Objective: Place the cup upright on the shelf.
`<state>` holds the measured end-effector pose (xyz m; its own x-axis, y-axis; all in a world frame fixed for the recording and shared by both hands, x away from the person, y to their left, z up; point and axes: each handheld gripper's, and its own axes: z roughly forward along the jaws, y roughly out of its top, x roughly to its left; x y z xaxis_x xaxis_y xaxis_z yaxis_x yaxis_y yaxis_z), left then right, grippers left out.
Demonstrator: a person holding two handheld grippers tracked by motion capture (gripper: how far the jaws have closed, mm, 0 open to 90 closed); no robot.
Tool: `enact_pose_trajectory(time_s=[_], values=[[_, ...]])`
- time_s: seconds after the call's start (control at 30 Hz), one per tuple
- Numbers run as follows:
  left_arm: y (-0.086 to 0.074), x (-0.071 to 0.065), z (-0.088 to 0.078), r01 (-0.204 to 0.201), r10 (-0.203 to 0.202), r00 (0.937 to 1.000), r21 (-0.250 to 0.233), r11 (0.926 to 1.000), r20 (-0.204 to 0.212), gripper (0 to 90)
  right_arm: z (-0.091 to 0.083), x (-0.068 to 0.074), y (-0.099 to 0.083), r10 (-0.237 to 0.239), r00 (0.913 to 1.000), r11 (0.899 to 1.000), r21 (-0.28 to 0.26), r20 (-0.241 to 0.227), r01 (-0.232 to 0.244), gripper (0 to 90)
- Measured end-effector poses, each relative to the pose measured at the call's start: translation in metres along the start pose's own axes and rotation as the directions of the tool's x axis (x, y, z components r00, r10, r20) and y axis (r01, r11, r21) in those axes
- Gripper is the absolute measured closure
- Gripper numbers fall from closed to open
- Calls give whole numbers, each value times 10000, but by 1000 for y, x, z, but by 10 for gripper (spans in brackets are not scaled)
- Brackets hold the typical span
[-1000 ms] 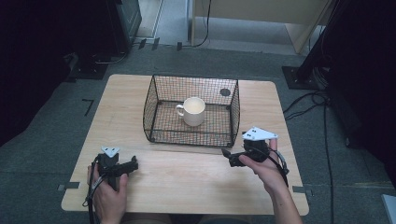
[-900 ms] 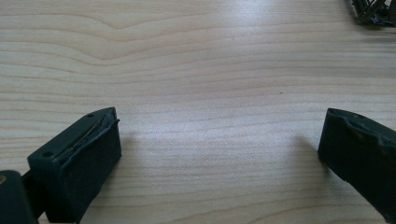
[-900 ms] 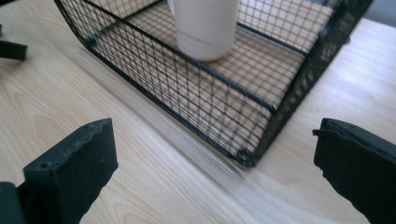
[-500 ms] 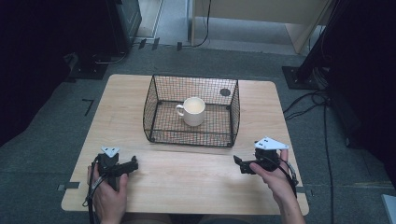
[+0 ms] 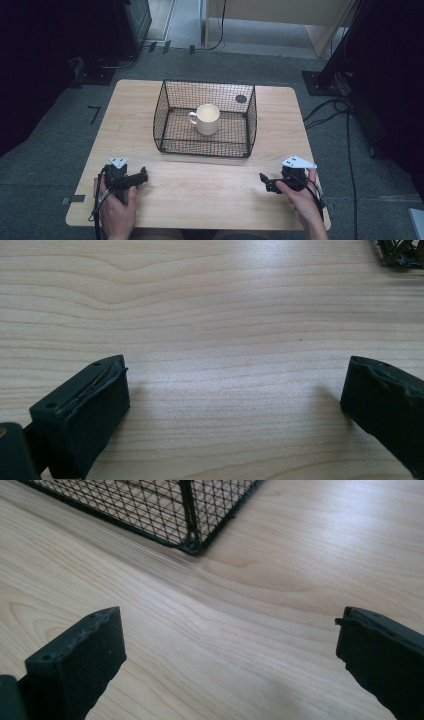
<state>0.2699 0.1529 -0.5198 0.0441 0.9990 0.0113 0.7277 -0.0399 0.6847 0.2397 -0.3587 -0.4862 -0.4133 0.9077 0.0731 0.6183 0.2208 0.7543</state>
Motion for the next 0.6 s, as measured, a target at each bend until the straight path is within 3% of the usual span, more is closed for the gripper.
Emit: enact_pose_trajectory(time_s=[0.6], values=[[0,0,0,-32,32,10000,9,10000,-4,0,2,-25,-35,567,9938,9970,465,956,-614,0]])
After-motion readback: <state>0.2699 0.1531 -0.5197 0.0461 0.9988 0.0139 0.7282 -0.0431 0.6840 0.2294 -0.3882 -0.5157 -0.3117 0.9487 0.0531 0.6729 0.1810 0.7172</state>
